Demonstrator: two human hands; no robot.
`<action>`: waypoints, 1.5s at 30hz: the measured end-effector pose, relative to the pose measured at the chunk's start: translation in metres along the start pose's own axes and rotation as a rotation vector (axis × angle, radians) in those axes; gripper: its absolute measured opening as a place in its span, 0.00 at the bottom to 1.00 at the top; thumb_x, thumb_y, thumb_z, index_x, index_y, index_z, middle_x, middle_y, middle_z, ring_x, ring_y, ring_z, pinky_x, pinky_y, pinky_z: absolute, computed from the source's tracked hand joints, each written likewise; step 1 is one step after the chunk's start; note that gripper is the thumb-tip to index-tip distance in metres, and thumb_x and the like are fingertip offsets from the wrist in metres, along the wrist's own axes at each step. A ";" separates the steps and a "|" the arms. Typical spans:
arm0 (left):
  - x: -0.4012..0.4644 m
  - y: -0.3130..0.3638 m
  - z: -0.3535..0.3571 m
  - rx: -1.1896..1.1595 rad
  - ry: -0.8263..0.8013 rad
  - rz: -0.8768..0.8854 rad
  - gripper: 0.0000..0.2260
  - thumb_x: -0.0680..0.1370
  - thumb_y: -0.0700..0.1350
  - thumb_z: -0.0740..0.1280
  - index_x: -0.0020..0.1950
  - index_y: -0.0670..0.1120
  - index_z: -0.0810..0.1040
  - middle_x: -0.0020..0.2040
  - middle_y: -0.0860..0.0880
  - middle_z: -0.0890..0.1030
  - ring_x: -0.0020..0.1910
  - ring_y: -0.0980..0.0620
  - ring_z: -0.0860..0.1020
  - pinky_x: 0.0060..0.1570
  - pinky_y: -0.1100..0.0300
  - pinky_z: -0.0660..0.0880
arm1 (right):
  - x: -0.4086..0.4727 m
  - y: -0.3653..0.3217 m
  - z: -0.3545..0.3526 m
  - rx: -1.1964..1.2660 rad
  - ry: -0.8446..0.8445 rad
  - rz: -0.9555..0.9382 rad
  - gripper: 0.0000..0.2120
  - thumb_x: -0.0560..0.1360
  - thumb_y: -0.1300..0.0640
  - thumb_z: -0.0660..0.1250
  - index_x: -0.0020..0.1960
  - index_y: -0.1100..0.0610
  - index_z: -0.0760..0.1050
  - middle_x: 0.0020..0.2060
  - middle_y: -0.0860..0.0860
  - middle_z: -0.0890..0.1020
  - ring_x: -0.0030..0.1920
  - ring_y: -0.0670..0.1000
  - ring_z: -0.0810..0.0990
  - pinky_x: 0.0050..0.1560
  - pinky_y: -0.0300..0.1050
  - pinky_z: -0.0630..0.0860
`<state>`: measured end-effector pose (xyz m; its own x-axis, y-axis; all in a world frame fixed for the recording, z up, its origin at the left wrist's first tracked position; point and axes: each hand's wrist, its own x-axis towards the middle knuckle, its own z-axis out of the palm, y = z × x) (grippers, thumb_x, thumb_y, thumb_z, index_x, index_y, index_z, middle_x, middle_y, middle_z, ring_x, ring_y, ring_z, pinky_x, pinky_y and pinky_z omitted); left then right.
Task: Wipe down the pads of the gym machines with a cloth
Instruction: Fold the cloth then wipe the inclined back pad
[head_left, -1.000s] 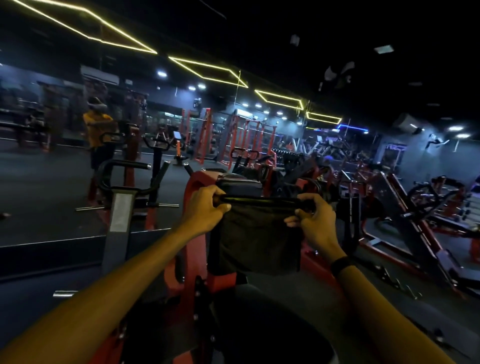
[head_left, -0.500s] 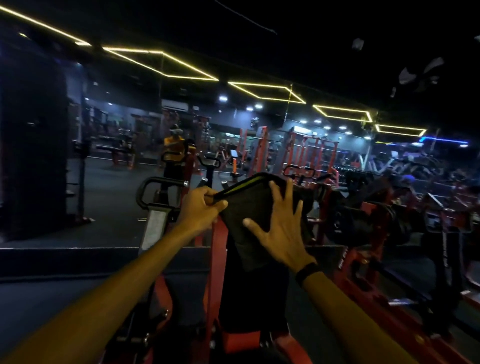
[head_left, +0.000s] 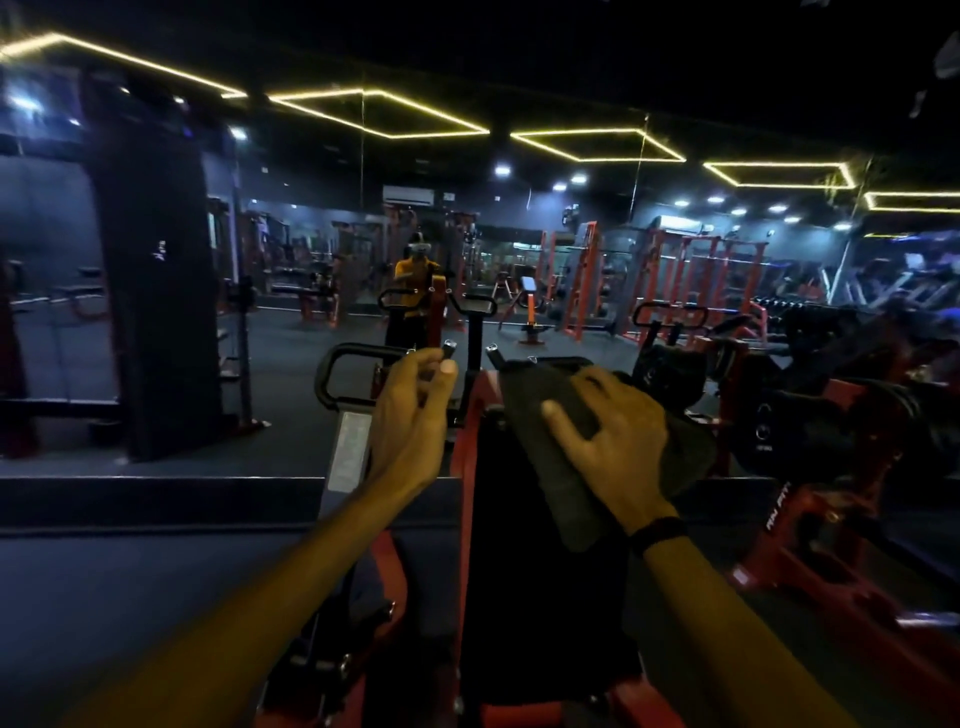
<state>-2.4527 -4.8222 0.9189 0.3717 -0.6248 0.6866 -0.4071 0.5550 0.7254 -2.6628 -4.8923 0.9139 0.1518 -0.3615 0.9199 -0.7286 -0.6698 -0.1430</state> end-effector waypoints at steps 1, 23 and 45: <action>0.001 -0.002 0.000 -0.011 0.010 0.017 0.33 0.74 0.69 0.55 0.66 0.47 0.76 0.58 0.50 0.79 0.54 0.61 0.77 0.49 0.70 0.70 | 0.000 0.003 0.000 0.025 0.045 0.082 0.26 0.78 0.34 0.58 0.57 0.54 0.81 0.57 0.52 0.82 0.53 0.57 0.81 0.57 0.62 0.75; -0.016 -0.019 0.077 0.139 -0.070 0.479 0.18 0.82 0.52 0.59 0.60 0.43 0.83 0.64 0.52 0.78 0.65 0.60 0.72 0.67 0.66 0.64 | -0.110 -0.010 0.023 0.332 0.272 0.772 0.37 0.76 0.28 0.54 0.77 0.49 0.62 0.74 0.49 0.67 0.72 0.52 0.68 0.70 0.59 0.69; -0.013 -0.030 0.084 0.031 0.007 0.502 0.20 0.84 0.48 0.55 0.52 0.42 0.85 0.51 0.47 0.85 0.56 0.49 0.80 0.58 0.43 0.73 | -0.215 -0.017 0.044 0.154 0.166 0.825 0.36 0.78 0.28 0.49 0.79 0.45 0.56 0.73 0.54 0.66 0.71 0.56 0.69 0.66 0.64 0.72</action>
<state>-2.5158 -4.8769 0.8843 0.1296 -0.2812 0.9509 -0.5621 0.7691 0.3040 -2.6534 -4.8317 0.7028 -0.4956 -0.6808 0.5394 -0.4619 -0.3193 -0.8275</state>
